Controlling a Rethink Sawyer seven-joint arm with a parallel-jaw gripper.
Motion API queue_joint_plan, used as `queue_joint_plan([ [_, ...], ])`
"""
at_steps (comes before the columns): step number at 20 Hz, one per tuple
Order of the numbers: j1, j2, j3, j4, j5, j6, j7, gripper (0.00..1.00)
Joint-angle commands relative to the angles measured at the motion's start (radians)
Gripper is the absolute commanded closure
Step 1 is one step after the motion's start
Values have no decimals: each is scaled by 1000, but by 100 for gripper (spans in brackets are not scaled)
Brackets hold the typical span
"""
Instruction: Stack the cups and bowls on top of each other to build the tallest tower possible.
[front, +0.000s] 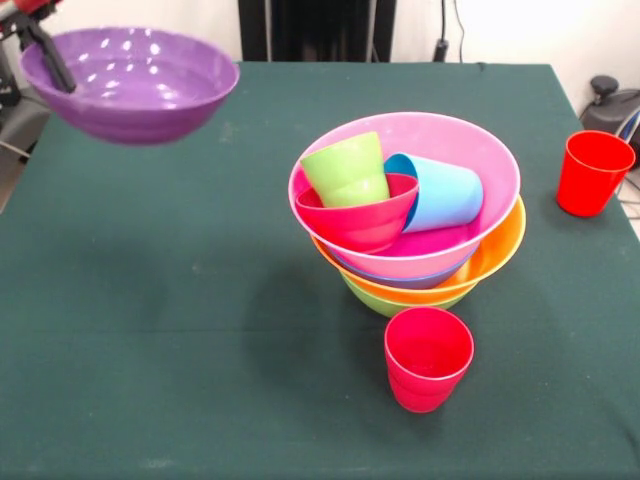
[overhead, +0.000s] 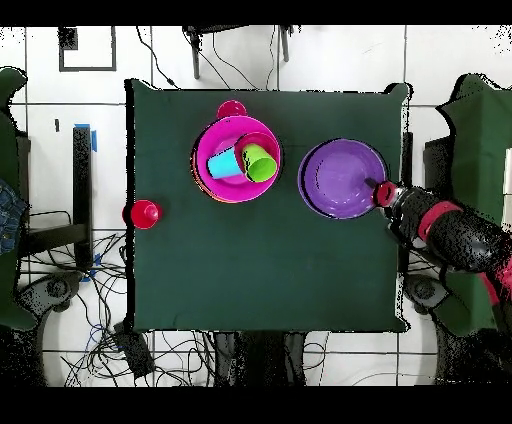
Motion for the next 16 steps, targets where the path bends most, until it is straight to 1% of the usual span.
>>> queue_joint_plan([
  [1, 34, 55, 222, 90, 15, 102, -360, 100],
  [7, 47, 7, 296, 68, 18, 106, -314, 100],
  [10, 58, -15, 313, 52, 16, 105, -279, 100],
  [13, 79, -46, 314, 31, 25, 109, -225, 100],
  [16, 112, -71, 290, 6, 6, 101, -194, 100],
])
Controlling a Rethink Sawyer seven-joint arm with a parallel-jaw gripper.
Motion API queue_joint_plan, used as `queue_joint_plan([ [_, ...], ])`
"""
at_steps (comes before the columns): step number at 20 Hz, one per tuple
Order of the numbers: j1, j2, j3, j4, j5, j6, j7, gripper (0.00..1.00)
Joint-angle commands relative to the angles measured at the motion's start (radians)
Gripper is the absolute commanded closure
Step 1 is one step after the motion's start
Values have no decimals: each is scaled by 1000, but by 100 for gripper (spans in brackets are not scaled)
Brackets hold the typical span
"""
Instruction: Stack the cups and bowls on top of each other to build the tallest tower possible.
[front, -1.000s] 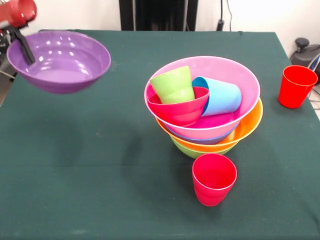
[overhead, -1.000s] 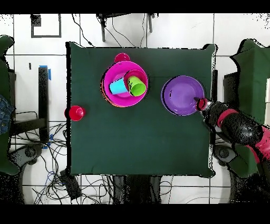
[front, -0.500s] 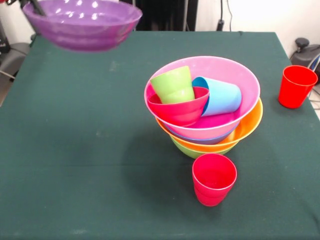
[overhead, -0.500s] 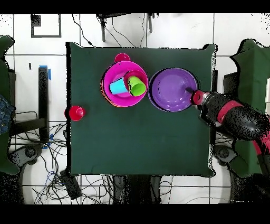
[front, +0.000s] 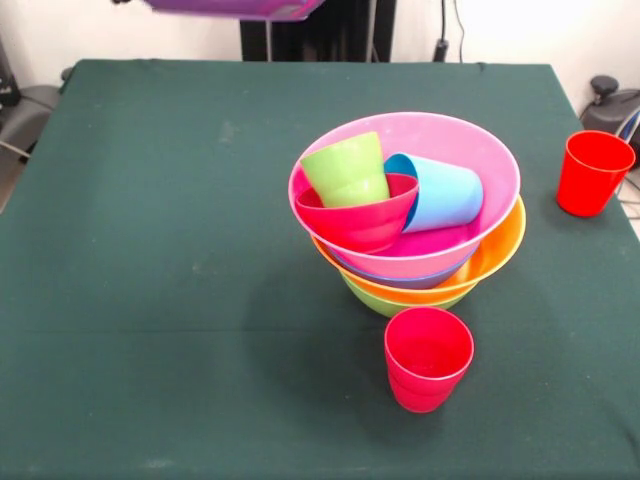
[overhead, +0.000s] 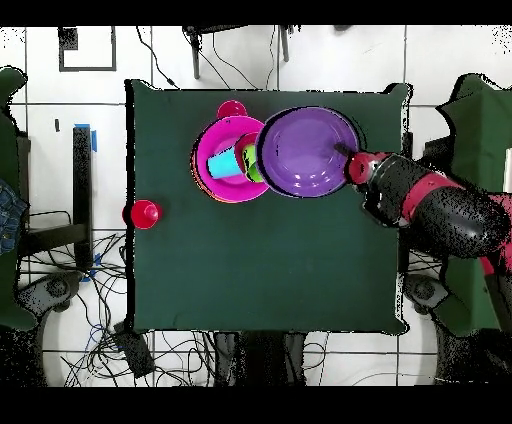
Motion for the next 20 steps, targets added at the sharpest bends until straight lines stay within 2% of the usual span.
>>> queue_joint_plan([
  [1, 118, -59, -23, -30, -42, 72, -157, 100],
  [4, 173, -74, -119, -44, -118, 29, -115, 100],
  [5, 204, -85, -167, -52, -171, 4, -98, 100],
  [8, 255, -102, -234, -63, -215, 2, -53, 100],
  [15, 347, -139, -345, -80, -272, 9, 12, 100],
  [20, 374, -149, -384, -77, -250, -1, 40, 100],
])
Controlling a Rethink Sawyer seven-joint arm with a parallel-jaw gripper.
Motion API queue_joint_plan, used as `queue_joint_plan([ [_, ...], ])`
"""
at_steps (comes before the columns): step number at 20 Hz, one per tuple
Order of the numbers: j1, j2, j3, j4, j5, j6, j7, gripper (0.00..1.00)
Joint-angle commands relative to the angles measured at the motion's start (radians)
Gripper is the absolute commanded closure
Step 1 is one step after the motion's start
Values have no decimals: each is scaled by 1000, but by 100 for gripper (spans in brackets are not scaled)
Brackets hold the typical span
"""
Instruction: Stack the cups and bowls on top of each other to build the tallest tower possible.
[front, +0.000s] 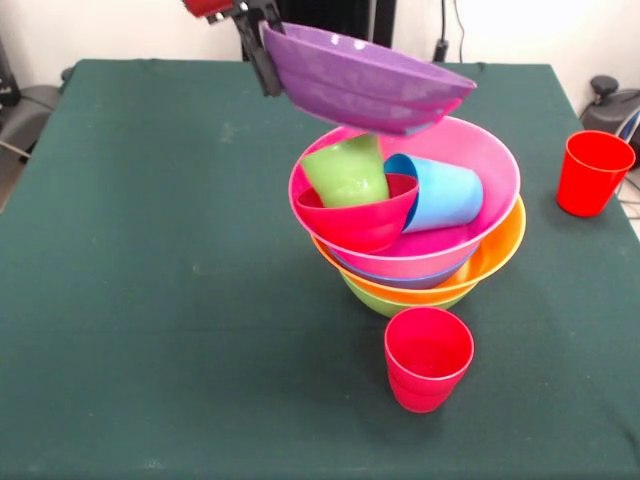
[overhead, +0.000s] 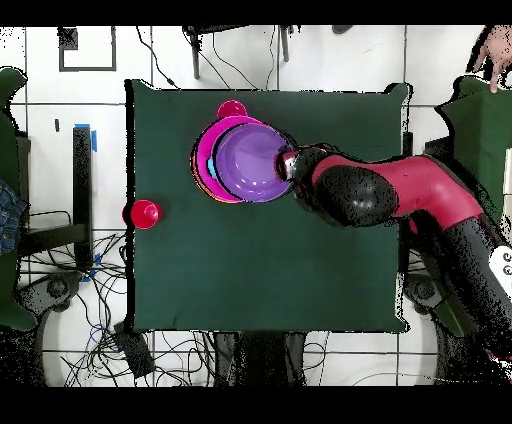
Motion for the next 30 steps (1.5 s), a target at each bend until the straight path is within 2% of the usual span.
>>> queue_joint_plan([
  [1, 80, -24, -191, -50, -77, -8, 47, 100],
  [14, 133, -38, -247, -69, -37, -10, 38, 100],
  [19, 183, -35, -282, -93, -44, -30, 67, 100],
  [30, 212, -38, -269, -102, 3, -57, 50, 100],
])
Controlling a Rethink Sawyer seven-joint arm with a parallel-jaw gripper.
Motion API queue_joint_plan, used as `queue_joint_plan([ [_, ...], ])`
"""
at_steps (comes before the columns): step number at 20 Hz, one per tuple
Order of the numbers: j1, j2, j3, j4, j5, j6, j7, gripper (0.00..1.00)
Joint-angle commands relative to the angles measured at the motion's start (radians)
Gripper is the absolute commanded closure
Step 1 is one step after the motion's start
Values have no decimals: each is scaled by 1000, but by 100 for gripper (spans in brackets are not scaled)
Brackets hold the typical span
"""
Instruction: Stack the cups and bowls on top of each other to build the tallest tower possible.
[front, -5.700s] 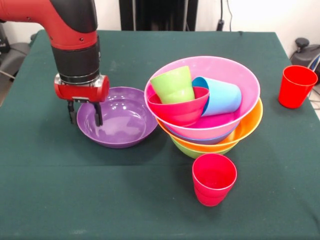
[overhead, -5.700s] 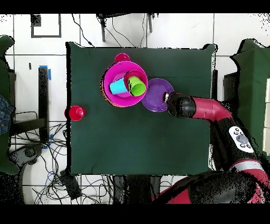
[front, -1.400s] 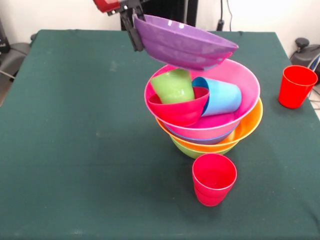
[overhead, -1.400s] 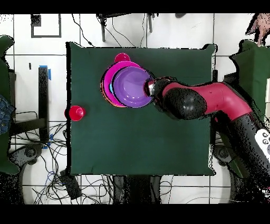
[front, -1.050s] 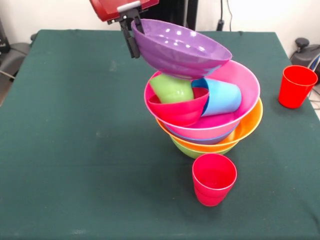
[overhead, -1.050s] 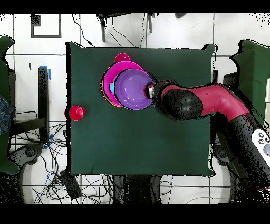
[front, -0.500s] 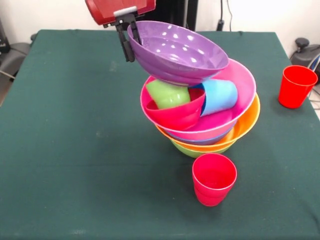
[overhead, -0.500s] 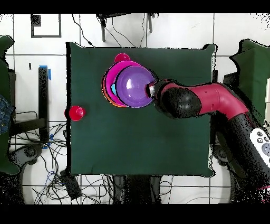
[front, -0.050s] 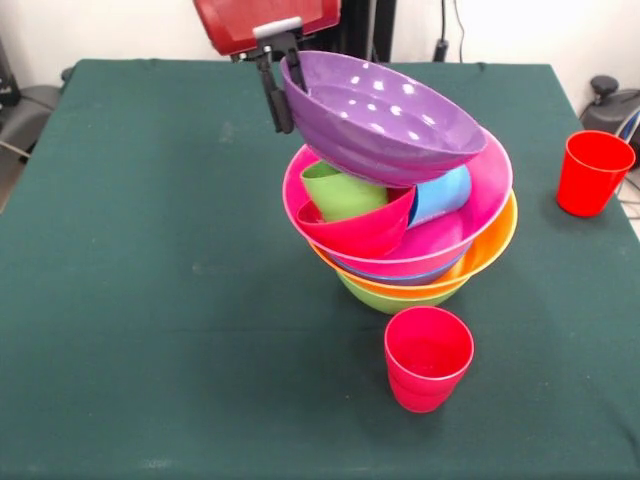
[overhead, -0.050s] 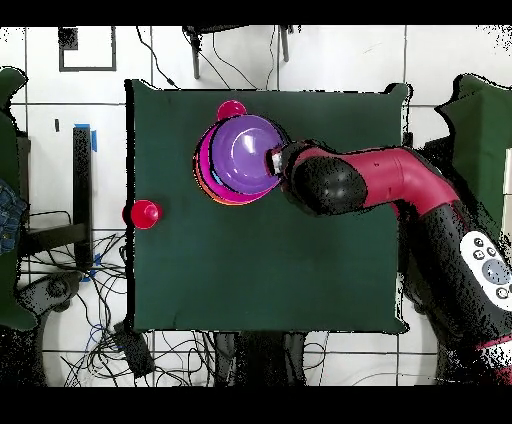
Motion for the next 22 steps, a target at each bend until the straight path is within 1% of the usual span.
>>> queue_joint_plan([
  [1, 57, 10, -91, -44, -4, -33, 54, 100],
  [9, 61, 14, -109, -44, 17, -48, 85, 100],
  [20, 78, 25, -138, -53, 61, -48, 93, 100],
  [21, 80, 25, -154, -40, 104, -41, 139, 0],
  [22, 78, 25, -151, -39, 110, -45, 143, 0],
])
